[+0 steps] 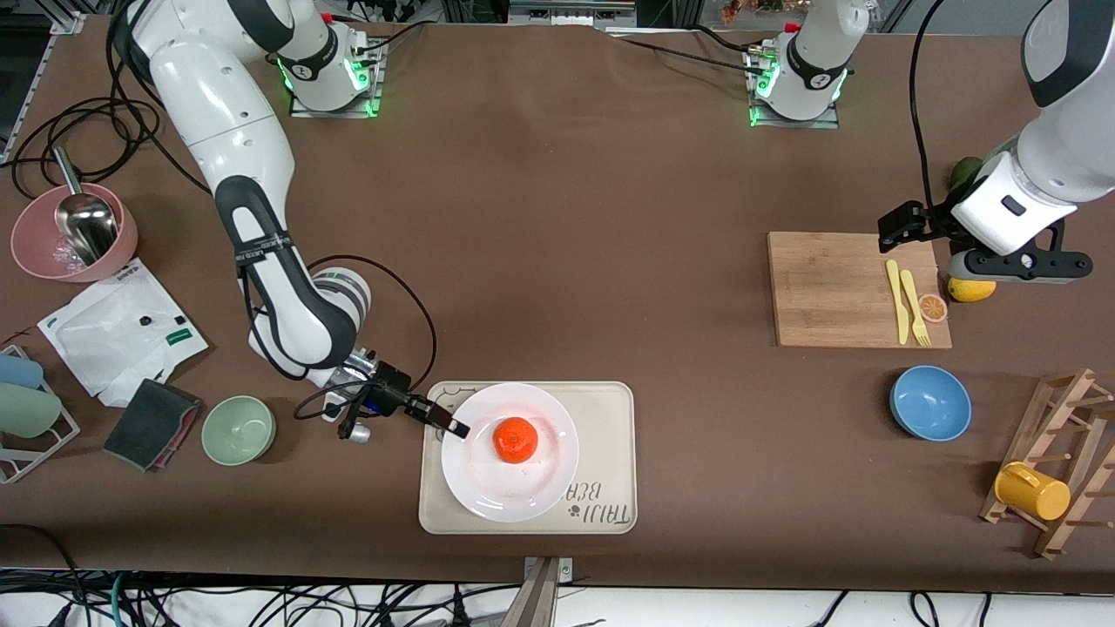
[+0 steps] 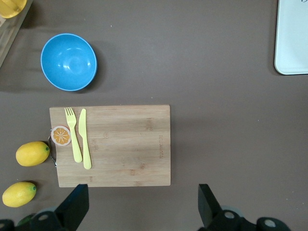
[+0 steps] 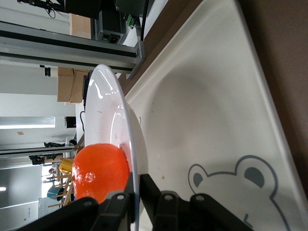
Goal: Place orange and plate with both arms
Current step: 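Slide the plate with the right gripper onto the bear placemat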
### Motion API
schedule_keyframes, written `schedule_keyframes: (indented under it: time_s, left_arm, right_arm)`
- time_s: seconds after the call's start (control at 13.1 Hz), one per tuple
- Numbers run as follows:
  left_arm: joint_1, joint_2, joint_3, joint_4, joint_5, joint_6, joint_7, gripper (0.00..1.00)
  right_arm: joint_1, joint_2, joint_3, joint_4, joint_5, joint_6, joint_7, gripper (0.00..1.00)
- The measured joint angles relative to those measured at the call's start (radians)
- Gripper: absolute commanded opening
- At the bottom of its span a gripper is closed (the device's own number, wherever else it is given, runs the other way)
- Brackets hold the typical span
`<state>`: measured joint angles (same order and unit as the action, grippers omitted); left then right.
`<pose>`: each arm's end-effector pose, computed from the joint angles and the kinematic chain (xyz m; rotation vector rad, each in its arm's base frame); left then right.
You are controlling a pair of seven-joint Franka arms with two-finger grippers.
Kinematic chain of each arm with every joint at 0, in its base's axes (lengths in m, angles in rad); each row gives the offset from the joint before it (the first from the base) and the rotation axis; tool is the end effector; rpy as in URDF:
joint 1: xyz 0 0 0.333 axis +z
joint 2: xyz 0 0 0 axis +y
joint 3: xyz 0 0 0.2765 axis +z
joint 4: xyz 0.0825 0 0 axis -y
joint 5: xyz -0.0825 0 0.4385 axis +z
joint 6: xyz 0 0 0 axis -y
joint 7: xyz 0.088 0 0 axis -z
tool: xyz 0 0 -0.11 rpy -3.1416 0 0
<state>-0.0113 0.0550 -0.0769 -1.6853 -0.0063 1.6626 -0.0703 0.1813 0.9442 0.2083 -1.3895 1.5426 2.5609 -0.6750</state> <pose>0.6205 -0.0547 0.4955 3.1348 -0.0268 -0.1225 0.7079 0.2505 0.0972 -2.0543 0.3867 -0.3218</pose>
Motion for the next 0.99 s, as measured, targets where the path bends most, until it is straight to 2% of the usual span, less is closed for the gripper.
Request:
schedule_keyframes:
  time_s: [0.84,0.92,0.99]
  left_arm:
    - [0.0,0.001,0.0,0.0,0.0,0.0,0.0,1.0]
    - [0.0,0.001,0.0,0.0,0.0,0.0,0.0,1.0]
    - [0.001,0.001,0.0,0.0,0.0,0.0,0.0,1.0]
  right_arm:
    - [0.047,0.046,0.001,0.014,0.0,0.002,0.001,0.0]
    - [0.047,0.046,0.001,0.017,0.0,0.002,0.001,0.02]
    - [0.047,0.046,0.001,0.022,0.0,0.003,0.001,0.11]
